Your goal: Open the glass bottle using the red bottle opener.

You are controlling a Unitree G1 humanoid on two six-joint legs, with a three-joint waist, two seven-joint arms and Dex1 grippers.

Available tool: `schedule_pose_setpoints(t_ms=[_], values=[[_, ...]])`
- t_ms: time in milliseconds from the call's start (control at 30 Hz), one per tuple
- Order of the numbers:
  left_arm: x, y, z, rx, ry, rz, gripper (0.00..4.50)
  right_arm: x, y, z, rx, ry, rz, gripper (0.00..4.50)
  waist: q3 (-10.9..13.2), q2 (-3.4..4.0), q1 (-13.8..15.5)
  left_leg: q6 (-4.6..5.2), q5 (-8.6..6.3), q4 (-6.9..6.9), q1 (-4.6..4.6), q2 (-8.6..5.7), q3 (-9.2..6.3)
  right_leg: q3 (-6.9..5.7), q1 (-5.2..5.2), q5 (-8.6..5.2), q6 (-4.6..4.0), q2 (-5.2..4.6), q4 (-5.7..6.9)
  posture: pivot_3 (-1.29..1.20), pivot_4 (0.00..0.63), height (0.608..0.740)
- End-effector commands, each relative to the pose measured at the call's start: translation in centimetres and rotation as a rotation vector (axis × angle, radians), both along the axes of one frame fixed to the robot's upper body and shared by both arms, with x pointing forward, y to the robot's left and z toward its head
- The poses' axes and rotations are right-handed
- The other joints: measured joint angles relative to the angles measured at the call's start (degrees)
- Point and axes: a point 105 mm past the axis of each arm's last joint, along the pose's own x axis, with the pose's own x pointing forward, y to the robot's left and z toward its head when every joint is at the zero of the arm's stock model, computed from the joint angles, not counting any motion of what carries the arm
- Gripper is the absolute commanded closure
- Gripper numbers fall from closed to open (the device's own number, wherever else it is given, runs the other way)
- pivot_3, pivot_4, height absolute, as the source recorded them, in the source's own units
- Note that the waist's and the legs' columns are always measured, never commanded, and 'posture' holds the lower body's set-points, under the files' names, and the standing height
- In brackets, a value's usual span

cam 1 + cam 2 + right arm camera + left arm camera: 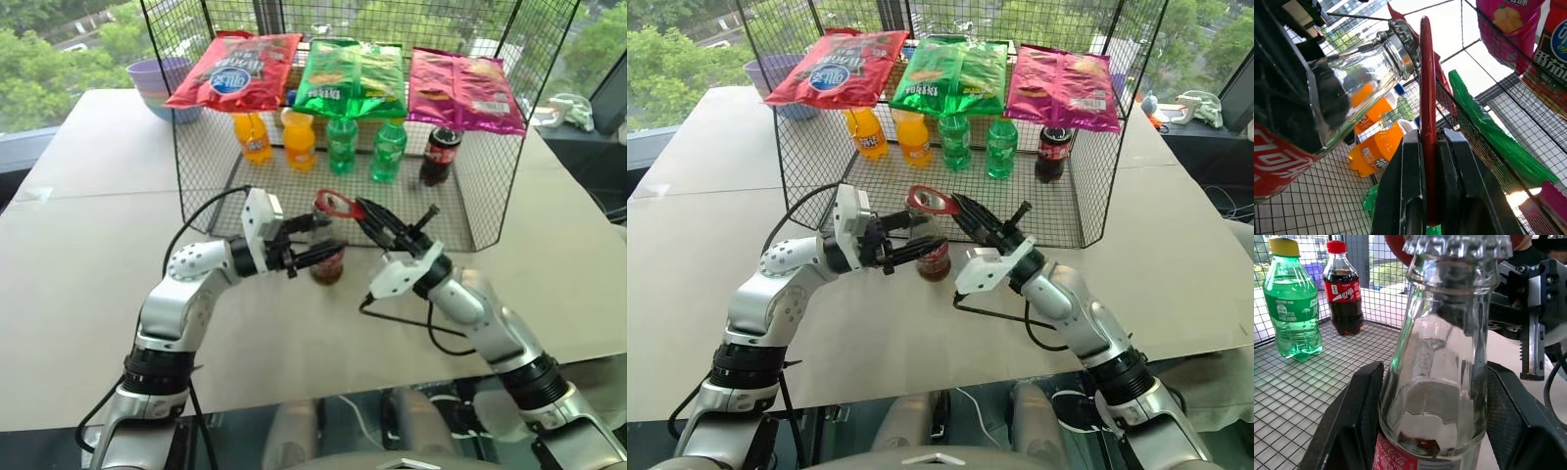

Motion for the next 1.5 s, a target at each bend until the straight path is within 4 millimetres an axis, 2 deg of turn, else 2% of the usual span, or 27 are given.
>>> schedule_pose_setpoints(t_ms=[33,400,600,800,967,1200,1367,1500], values=[[-0.2,-0.3,0.9,-0.007,-0.041,-0.024,2.24,-0.1,0.6,-0.3,-0.005,-0.053,0.015,4.50,0.00,0.00,0.00,0.00,0.00,0.00,0.01,0.00,0.01,0.01,0.00,0.00,0.00,0.00,0.01,0.00,0.150,0.740],[-0.1,-0.5,1.2,-0.007,-0.040,-0.037,2.24,0.8,1.6,-4.5,-0.115,-0.061,-0.019,4.50,-0.06,0.01,-0.14,-0.01,0.00,0.00,0.10,0.00,0.09,0.10,0.02,0.00,0.00,0.00,0.06,0.00,0.150,0.740],[0.0,-0.8,1.2,-0.010,-0.041,-0.042,2.24,1.1,2.2,-5.9,-0.149,-0.087,-0.037,4.50,-0.15,0.03,-0.38,-0.01,0.01,0.01,0.29,0.00,0.17,0.19,0.15,0.00,0.00,-0.01,0.10,0.00,0.150,0.740],[0.2,-1.0,1.2,-0.025,-0.041,-0.041,2.24,1.1,2.3,-6.1,-0.118,-0.077,-0.043,4.50,-0.15,0.02,-0.68,0.01,0.00,-0.05,0.97,0.00,0.26,0.29,0.78,-0.02,0.02,-0.02,0.08,0.00,0.150,0.740],[0.3,-1.2,1.2,-0.032,-0.043,-0.040,2.24,1.1,2.6,-6.4,-0.084,-0.049,-0.035,4.50,-0.16,0.02,-0.93,0.01,0.00,-0.05,1.10,0.02,0.25,0.28,0.89,-0.04,0.05,-0.03,0.08,0.00,0.150,0.740],[0.4,-1.3,1.1,-0.025,-0.042,-0.046,2.24,0.6,2.1,-6.2,-0.172,-0.063,0.027,4.50,-0.16,0.02,-0.89,0.01,0.00,-0.05,1.09,0.00,0.24,0.28,0.90,-0.01,0.01,-0.07,0.08,0.00,0.150,0.740],[0.6,-1.3,1.0,-0.019,-0.048,-0.046,2.24,0.6,0.8,-6.0,-0.292,-0.050,0.076,4.50,-0.17,0.01,-0.75,0.02,-0.01,-0.05,1.09,-0.04,0.23,0.28,0.92,-0.03,0.05,-0.11,0.06,0.00,0.150,0.740],[0.8,-1.2,1.0,-0.014,-0.054,-0.042,2.24,1.3,-0.4,-4.8,-0.382,-0.067,0.074,4.50,-0.17,0.02,-0.58,0.02,-0.01,-0.06,1.09,-0.04,0.21,0.27,0.91,-0.05,0.06,-0.11,0.05,0.00,0.150,0.740]])
